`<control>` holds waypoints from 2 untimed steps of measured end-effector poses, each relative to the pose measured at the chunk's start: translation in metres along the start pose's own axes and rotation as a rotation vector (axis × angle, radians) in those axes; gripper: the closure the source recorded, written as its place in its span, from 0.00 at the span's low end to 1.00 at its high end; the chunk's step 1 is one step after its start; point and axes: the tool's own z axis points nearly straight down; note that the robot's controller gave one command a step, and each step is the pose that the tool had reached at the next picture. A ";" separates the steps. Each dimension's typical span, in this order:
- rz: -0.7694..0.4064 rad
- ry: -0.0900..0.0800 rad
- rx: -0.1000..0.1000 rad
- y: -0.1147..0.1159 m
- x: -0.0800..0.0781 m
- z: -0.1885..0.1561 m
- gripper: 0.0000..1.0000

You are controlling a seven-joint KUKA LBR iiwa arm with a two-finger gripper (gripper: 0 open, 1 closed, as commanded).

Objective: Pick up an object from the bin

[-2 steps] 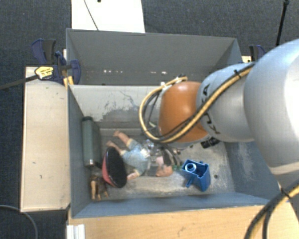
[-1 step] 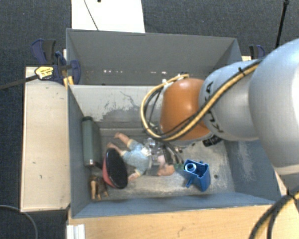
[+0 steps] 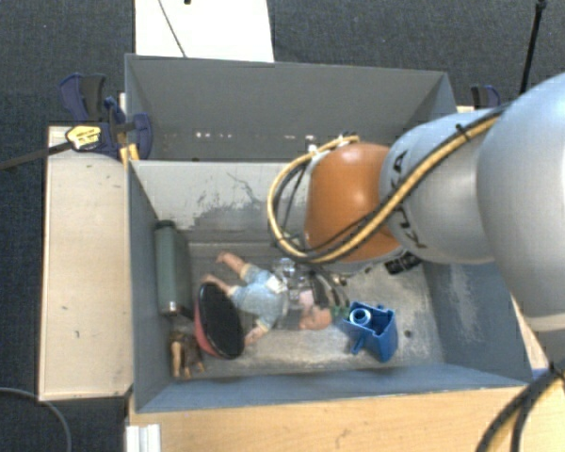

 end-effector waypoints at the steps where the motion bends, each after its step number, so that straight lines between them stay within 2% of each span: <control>1: 0.000 0.002 0.000 0.000 0.000 -0.008 1.00; 2: 0.000 0.006 0.001 0.000 0.001 -0.018 1.00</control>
Offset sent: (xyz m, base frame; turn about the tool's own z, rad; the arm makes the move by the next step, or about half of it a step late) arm 0.0000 0.0000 0.0490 0.0000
